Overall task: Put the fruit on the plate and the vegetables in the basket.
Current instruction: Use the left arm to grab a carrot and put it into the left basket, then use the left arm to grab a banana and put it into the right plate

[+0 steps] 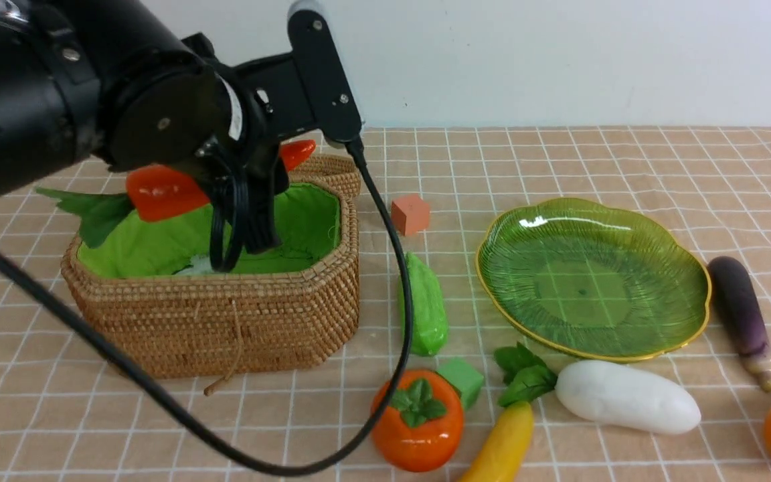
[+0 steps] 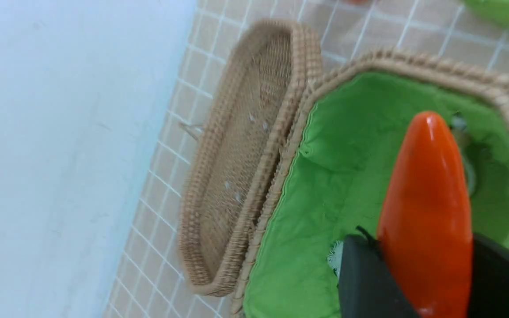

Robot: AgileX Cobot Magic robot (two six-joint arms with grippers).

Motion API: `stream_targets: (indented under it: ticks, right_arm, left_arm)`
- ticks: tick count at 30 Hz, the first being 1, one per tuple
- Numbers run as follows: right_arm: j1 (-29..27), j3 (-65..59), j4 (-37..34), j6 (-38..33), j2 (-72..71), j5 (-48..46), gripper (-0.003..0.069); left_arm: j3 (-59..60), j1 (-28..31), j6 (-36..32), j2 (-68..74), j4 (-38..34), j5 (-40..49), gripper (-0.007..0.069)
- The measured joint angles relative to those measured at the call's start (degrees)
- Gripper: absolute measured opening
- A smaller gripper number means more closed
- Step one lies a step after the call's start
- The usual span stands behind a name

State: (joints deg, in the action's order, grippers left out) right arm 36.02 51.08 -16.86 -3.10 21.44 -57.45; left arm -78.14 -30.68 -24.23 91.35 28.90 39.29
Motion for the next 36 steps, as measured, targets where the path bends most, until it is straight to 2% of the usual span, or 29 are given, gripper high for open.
stream_targets:
  ticks: [6,8,9,12,16,19,22,23,24,27,30,31,32,36]
  right_arm:
    - [0.0,0.0,0.0,0.0,0.1,0.0,0.0161]
    - [0.0,0.0,-0.1,0.0,0.1,0.0,0.0161]
    - [0.0,0.0,-0.1,0.0,0.1,0.0,0.0161]
    - [0.0,0.0,-0.2,0.0,0.2,0.0,0.0161]
    - [0.0,0.0,0.0,0.0,0.2,0.0,0.0164]
    - [0.0,0.0,0.9,0.0,0.2,0.0,0.0165]
    - [0.0,1.3,4.6,1.3,0.2,-0.9,0.017]
    - [0.0,1.3,4.6,1.3,0.2,-0.9,0.017]
    - [0.0,3.2,8.4,4.3,0.2,-2.7,0.0171]
    - [0.0,6.1,13.6,8.6,0.2,-5.9,0.0171]
    - [0.0,7.6,16.3,10.6,0.2,-8.8,0.0171]
    - [0.0,7.6,16.4,10.7,0.2,-9.0,0.0171]
    - [0.0,7.7,16.9,11.2,0.2,-10.7,0.0173]
    - [0.0,7.7,16.5,11.4,0.2,-14.2,0.0175]
  left_arm:
    - [0.0,2.4,0.0,6.2,0.1,-2.4,0.0246]
    - [0.0,2.4,0.0,6.6,0.0,-4.0,0.0267]
    - [0.0,2.4,0.0,6.7,0.0,-5.0,0.0288]
    - [0.0,2.3,0.0,6.7,0.0,-7.0,0.0414]
    - [0.0,2.3,0.1,6.7,0.0,-5.7,0.0561]
    - [0.0,2.3,2.0,6.7,-1.0,-3.2,0.0594]
    - [0.0,1.4,13.5,5.0,-6.7,2.1,0.0539]
    - [0.0,1.1,14.4,4.8,-7.5,2.7,0.0531]
    - [0.0,-1.4,21.4,2.7,-11.0,5.8,0.0418]
    - [0.0,-7.8,25.0,-0.2,-16.1,11.0,0.0159]
    - [0.0,-14.4,24.2,-0.5,-21.0,15.3,0.0008]
    - [0.0,-14.4,23.9,-0.4,-21.0,15.6,0.0001]
    - [0.0,-18.0,22.8,0.3,-23.4,16.8,-0.0013]
    - [0.0,-24.1,22.0,3.0,-25.3,16.2,0.001]
